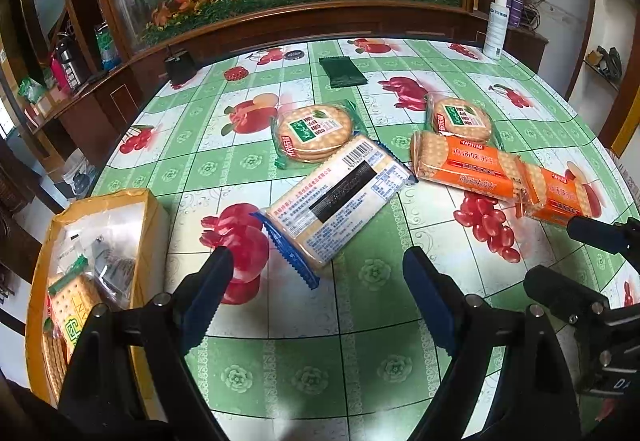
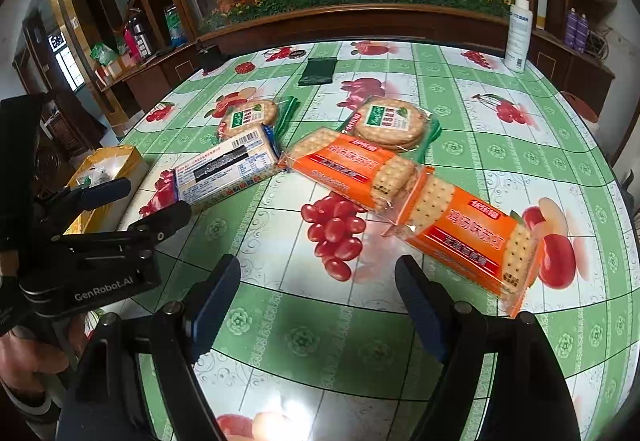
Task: Organize snacks
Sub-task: 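Move both grippers back over the snacks on the table, then grasp the white-and-blue biscuit pack with the left gripper while the right grasps the orange cracker pack, then carry both held packs over the foam box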
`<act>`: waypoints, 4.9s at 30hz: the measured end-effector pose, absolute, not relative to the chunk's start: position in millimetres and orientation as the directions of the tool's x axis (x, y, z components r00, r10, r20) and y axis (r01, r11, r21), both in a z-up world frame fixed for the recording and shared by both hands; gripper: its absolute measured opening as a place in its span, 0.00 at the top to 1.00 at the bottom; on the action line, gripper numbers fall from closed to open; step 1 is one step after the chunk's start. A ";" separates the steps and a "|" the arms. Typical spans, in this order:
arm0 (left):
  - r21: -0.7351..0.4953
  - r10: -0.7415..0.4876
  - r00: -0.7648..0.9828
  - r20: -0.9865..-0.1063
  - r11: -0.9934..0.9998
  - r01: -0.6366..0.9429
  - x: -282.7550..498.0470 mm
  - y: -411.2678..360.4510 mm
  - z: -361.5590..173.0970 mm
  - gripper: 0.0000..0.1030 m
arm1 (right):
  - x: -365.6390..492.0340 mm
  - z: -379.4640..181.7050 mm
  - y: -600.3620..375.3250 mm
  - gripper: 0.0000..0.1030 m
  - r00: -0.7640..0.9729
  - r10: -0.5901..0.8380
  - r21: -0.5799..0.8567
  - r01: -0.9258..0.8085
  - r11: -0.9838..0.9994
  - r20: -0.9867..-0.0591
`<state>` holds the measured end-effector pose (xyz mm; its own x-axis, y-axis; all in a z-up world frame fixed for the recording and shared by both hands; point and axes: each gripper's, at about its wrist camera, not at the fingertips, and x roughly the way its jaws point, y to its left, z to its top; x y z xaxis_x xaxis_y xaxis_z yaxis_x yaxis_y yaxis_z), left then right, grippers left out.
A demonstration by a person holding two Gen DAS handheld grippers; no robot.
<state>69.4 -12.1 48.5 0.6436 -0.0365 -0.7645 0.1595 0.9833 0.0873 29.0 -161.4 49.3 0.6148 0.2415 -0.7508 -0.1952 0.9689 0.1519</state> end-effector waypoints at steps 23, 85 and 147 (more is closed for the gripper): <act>0.042 -0.090 0.550 -0.830 0.974 0.222 113.5 -17.6 31.1 0.16 | 44.4 54.9 -183.8 0.22 0.628 0.220 0.116 -0.204 0.972 -0.747; 0.028 -0.070 0.470 -0.880 0.980 0.198 115.5 -2.4 12.6 0.36 | 98.9 16.1 -120.8 0.45 0.502 0.241 0.020 -0.406 0.914 -0.831; 0.024 0.066 0.672 -0.738 0.997 -0.071 -9.4 119.8 70.7 0.45 | 26.9 60.8 -26.7 0.45 0.538 0.464 0.177 -0.500 0.848 -0.703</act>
